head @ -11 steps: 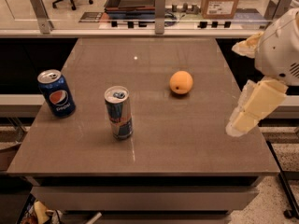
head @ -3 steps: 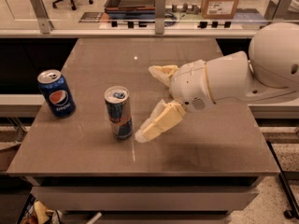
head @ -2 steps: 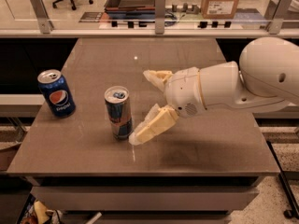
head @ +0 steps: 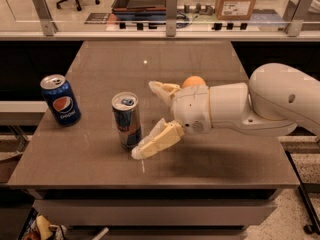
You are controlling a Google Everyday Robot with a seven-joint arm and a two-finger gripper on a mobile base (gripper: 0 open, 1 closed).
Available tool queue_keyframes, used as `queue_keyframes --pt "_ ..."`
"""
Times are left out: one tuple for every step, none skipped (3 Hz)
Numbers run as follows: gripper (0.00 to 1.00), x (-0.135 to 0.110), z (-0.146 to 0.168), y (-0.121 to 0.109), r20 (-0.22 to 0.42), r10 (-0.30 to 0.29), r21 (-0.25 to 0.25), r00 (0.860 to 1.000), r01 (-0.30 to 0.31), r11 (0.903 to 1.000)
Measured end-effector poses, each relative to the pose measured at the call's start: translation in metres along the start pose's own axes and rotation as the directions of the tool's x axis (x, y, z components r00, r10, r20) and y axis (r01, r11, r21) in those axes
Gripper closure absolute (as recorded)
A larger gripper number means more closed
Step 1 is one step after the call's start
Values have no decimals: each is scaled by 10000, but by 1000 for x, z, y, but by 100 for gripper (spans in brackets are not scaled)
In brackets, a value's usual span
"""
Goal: Knock redbull can over
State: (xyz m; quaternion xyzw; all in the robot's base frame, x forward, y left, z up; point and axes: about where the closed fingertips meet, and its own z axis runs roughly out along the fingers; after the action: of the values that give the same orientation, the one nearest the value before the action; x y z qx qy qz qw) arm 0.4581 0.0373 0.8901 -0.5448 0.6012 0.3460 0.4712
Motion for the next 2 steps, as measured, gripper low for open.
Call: queue_keyframes --pt "0 -3 6 1 660 -41 -43 9978 44 10000" --pt "0 -5 11 2 1344 -83 -47 9909 90 9999"
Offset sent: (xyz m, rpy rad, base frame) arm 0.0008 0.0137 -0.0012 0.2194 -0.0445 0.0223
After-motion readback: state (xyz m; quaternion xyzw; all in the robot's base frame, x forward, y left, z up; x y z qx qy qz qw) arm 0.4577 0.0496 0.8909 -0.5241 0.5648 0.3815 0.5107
